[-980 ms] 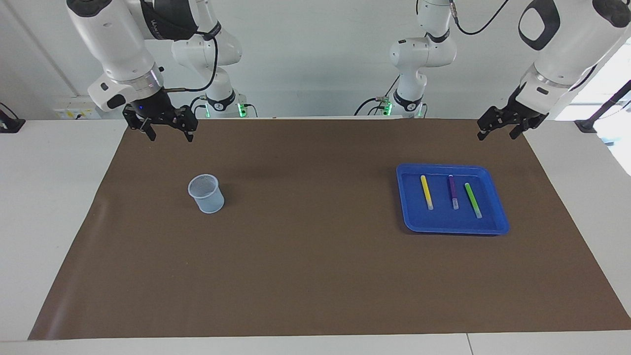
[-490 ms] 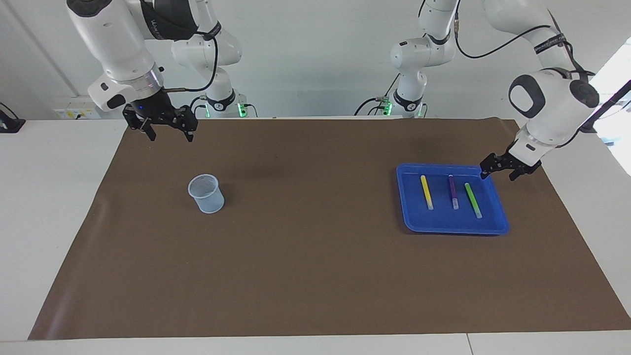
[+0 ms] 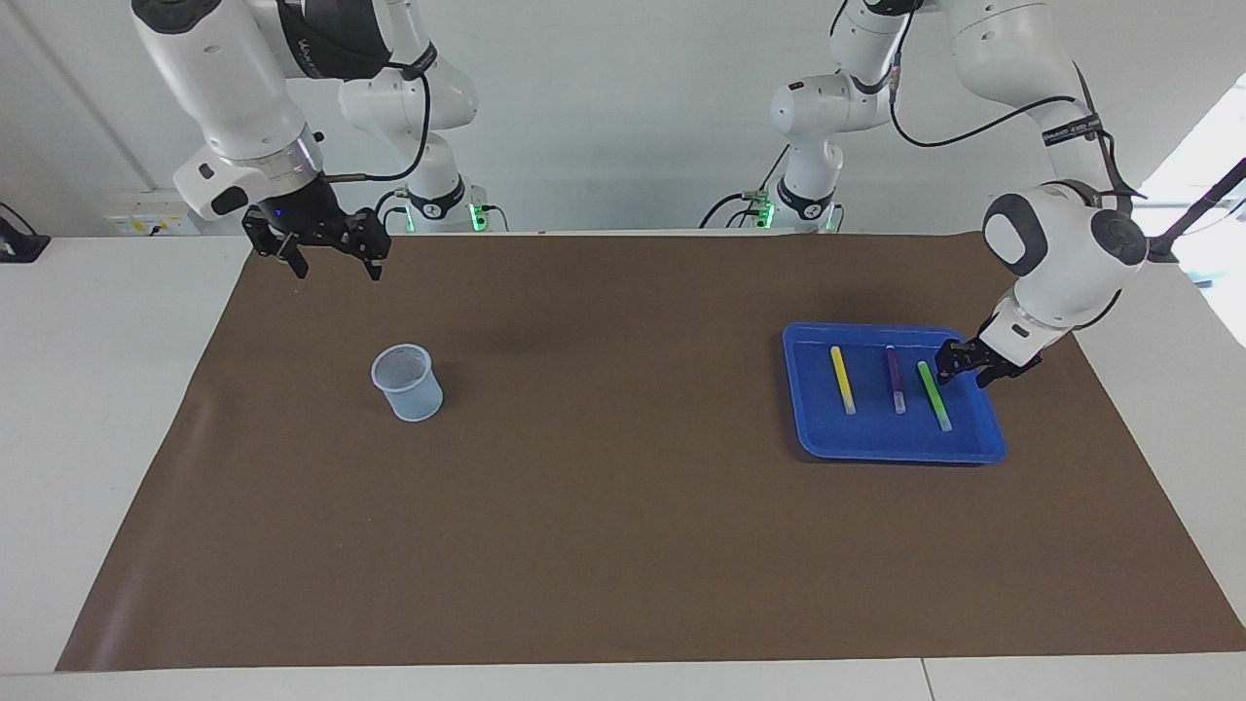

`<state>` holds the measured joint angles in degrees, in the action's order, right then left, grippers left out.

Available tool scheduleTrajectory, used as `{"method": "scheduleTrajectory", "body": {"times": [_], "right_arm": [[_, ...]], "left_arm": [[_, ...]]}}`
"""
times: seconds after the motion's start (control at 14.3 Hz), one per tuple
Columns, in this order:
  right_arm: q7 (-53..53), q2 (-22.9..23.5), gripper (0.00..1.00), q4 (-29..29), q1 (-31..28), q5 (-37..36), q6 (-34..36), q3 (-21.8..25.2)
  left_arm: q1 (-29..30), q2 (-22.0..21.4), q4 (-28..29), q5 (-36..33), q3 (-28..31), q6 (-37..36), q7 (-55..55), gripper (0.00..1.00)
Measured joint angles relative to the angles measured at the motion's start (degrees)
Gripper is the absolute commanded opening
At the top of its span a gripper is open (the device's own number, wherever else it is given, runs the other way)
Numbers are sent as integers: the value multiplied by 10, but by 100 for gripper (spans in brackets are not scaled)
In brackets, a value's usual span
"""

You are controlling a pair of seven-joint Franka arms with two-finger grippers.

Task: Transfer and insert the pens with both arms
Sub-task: 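Reach the left gripper into the tray and grasp the green pen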

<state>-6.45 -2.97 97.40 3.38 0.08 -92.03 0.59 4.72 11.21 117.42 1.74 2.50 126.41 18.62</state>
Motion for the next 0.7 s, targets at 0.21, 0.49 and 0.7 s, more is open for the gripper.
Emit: {"method": "scheduleTrajectory", "body": {"times": [0.21,0.49,0.7], "right_arm": [[0,0,100,0,0,0,0,0],[0,0,100,0,0,0,0,0],[0,0,100,0,0,0,0,0]], "left_arm": [[-3,18,0,-8,0,11,0,62],[-3,28,0,-9,0,13,0,62],[-3,29,3,-10,0,12,0,62]]}}
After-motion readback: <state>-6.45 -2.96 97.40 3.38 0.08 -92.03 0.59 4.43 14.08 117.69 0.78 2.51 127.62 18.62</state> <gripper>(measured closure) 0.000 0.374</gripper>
